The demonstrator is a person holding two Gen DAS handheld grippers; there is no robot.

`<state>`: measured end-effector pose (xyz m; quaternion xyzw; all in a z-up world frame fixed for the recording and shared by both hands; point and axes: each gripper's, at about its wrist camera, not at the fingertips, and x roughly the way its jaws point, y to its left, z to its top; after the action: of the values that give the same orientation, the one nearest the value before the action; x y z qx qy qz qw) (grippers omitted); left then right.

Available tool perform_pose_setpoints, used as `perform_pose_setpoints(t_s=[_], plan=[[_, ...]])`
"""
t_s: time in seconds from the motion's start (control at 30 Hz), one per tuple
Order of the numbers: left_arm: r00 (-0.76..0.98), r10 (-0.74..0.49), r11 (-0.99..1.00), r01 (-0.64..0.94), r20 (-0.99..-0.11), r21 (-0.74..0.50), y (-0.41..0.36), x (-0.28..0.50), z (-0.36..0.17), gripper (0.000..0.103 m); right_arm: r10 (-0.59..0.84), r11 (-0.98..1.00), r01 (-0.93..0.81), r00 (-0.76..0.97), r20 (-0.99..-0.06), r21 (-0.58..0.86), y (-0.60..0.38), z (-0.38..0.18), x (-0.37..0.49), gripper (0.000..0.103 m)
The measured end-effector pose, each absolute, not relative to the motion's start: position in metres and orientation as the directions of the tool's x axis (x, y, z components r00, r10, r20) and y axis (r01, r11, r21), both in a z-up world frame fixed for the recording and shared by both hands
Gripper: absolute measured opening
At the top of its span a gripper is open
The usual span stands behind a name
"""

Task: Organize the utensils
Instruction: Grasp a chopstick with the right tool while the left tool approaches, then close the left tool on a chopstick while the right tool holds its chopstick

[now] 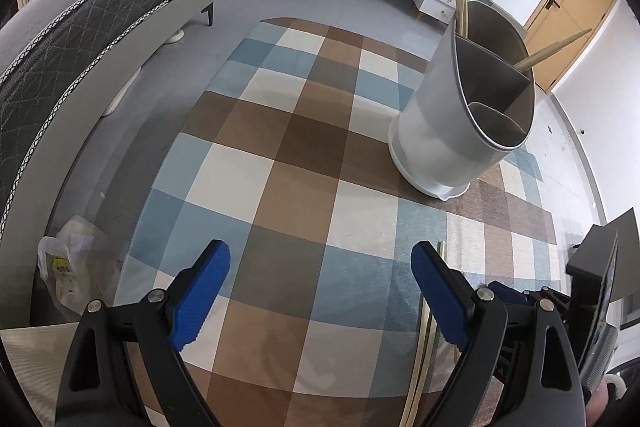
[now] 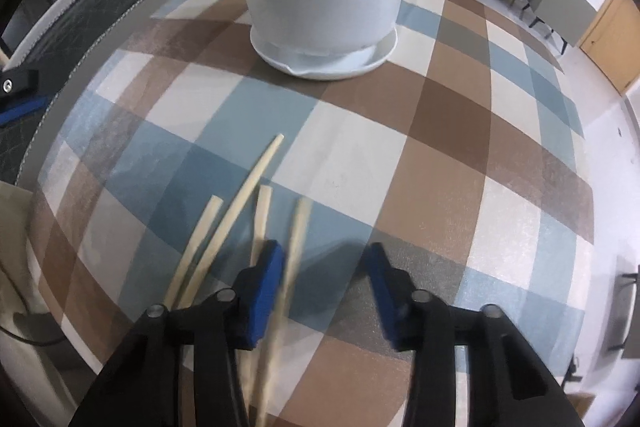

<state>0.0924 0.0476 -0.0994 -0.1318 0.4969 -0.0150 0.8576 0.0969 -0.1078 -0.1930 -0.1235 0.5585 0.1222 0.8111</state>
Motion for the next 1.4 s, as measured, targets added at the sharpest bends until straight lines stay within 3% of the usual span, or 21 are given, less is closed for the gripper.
perform_pose_setpoints(t_s=[0.27,0.43,0.67,0.97,1.4], plan=[[0.498,-0.147,0.968,-0.103,-0.855,-0.227,0.049,0.093,-0.102,0.089,0.076,0.935,-0.349,0.362,-0.929,-0.059,-0.093,-0.194,0.102,0.034],[0.484,-0.156,0.969,-0.092,-0.861,-0.227,0.051,0.094,-0.104,0.089,0.094,0.93,-0.365,0.37,-0.924,-0.052,-0.09,-0.193,0.102,0.004],[0.448,-0.24,0.958,-0.036,-0.861,-0.286,0.04,0.086,-0.114,0.089,0.18,0.965,-0.25,0.421,-0.889,0.076,-0.126,-0.166,0.095,0.004],[0.348,-0.255,0.967,0.073,-0.902,-0.245,0.003,0.069,-0.131,0.089,0.3,0.952,-0.119,0.549,-0.78,0.282,-0.184,-0.116,0.071,0.004],[0.289,-0.135,0.984,0.152,-0.948,-0.093,-0.039,0.053,-0.148,0.089,0.338,0.929,-0.113,0.644,-0.686,0.351,-0.212,-0.085,0.044,0.004]])
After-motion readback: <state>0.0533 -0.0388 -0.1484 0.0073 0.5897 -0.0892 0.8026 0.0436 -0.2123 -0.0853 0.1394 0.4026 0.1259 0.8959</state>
